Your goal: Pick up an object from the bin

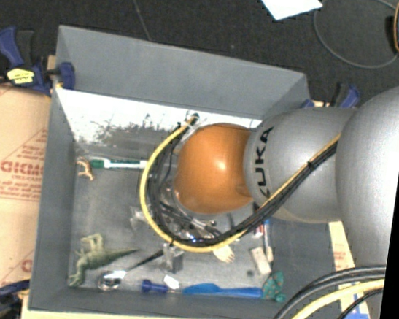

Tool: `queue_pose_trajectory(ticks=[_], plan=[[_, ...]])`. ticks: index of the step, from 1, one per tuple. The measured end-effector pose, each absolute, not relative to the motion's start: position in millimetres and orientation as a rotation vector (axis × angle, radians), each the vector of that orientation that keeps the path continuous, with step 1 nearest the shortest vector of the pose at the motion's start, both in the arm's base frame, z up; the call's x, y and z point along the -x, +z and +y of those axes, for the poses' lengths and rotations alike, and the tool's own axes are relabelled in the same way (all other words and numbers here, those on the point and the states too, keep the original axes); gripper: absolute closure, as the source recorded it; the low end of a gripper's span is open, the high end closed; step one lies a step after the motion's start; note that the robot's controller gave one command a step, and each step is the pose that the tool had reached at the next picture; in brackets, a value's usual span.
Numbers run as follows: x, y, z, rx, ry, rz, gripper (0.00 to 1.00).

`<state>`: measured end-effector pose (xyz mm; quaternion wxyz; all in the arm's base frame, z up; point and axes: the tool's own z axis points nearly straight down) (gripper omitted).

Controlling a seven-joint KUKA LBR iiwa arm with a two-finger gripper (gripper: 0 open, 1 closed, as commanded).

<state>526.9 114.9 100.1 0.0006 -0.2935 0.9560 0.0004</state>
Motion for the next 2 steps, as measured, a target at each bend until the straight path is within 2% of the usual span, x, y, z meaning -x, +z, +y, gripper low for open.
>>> queue_pose_trajectory(ticks=[1,2], plan=[[-512.8,70.5,124.5,0.904,0.003,2.998,0.0],[-498.6,72.2,125.6,1.363,-0.004,2.811,1.0]])
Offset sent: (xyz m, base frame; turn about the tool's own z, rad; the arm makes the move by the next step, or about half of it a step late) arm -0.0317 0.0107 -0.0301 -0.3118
